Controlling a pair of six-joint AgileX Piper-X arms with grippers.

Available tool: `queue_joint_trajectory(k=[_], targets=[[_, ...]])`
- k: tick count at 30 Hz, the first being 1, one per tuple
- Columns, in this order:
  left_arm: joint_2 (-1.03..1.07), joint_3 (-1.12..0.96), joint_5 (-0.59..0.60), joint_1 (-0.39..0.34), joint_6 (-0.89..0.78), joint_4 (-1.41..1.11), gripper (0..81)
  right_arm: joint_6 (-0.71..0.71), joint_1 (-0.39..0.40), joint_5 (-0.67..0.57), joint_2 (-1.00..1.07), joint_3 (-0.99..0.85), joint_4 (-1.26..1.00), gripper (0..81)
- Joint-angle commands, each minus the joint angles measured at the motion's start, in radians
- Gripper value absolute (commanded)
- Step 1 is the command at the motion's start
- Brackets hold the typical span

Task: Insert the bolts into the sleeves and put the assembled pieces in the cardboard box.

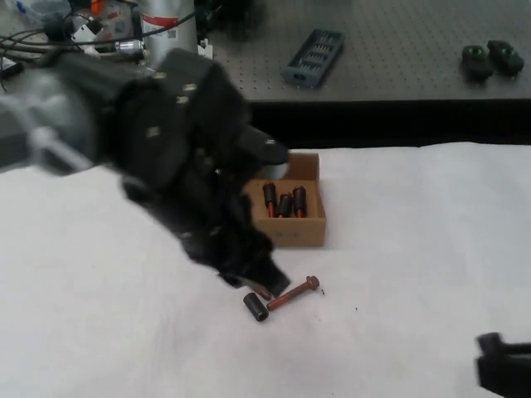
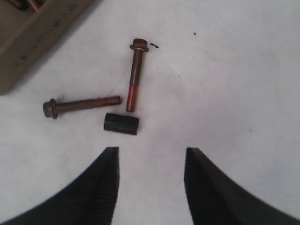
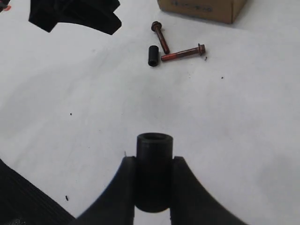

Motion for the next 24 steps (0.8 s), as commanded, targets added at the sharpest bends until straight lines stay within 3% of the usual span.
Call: queue_joint_trajectory(k=[1,7,24], targets=[[0.019,-0.057,-0.017,-0.006,0.046,0.054,29.9,0.015,0.001,0.028,-0.068,0.001,0.063,3.6],[0.138,-0.199,-0.062,-0.031,0.120,0.136,29.7,0.015,0.001,0.048,-0.127,0.001,0.159,3.6],[0.392,-0.397,-0.093,-0.035,0.130,0.126,29.7,0.015,0.001,0.043,-0.127,0.001,0.168,3.6]])
